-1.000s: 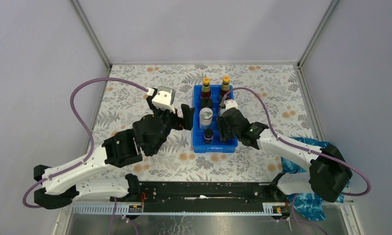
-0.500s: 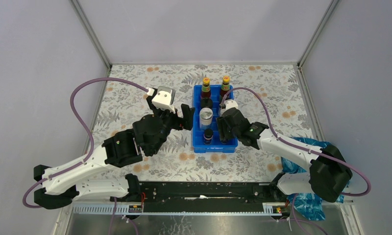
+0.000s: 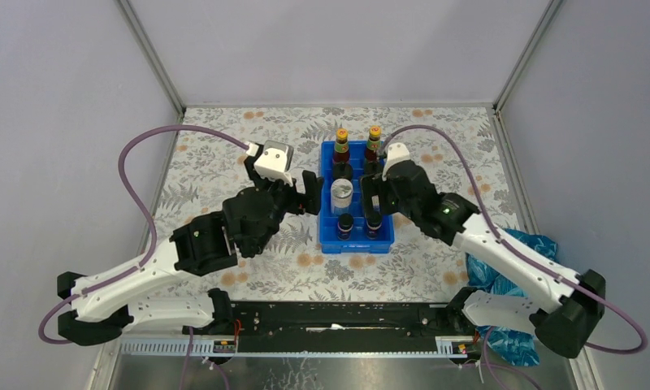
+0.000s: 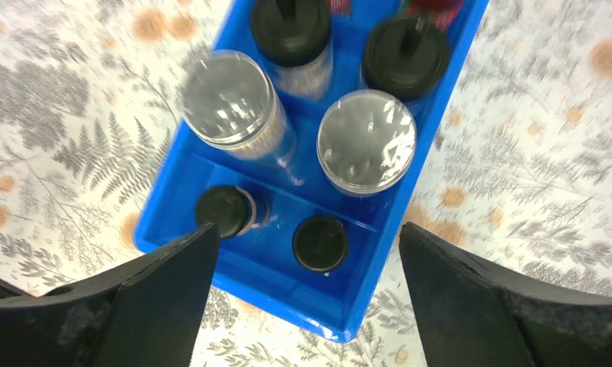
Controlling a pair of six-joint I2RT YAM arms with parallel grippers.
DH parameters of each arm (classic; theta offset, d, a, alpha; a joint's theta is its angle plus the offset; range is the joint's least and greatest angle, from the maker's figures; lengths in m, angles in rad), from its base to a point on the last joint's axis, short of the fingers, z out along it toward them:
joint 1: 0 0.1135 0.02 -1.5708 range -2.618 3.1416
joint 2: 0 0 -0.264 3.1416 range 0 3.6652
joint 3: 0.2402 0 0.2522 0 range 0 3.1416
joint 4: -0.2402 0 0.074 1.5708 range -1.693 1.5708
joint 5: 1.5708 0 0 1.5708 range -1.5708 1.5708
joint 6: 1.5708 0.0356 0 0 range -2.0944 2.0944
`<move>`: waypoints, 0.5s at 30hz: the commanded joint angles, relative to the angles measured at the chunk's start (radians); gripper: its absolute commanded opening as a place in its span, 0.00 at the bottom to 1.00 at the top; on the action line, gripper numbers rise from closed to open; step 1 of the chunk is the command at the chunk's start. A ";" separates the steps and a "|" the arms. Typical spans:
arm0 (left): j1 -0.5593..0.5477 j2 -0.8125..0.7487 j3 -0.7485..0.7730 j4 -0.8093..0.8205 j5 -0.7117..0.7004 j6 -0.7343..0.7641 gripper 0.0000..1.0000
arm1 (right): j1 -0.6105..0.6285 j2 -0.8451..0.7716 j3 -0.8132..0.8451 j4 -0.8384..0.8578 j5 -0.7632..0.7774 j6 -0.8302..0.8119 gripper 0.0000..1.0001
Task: Organize the condiment bottles
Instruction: Place the bottle in the storage box, then reset both arms
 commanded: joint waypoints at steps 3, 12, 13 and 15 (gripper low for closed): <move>-0.007 0.037 0.109 -0.029 -0.049 0.043 0.90 | -0.006 -0.080 0.225 -0.127 0.068 -0.111 1.00; 0.052 0.137 0.171 0.070 -0.047 0.149 0.92 | -0.008 -0.168 0.249 -0.044 0.233 -0.186 1.00; 0.088 0.138 0.165 0.089 -0.012 0.144 0.92 | -0.008 -0.179 0.238 -0.029 0.271 -0.202 1.00; 0.180 0.141 0.148 0.118 0.081 0.114 0.91 | -0.009 -0.189 0.223 -0.007 0.338 -0.227 1.00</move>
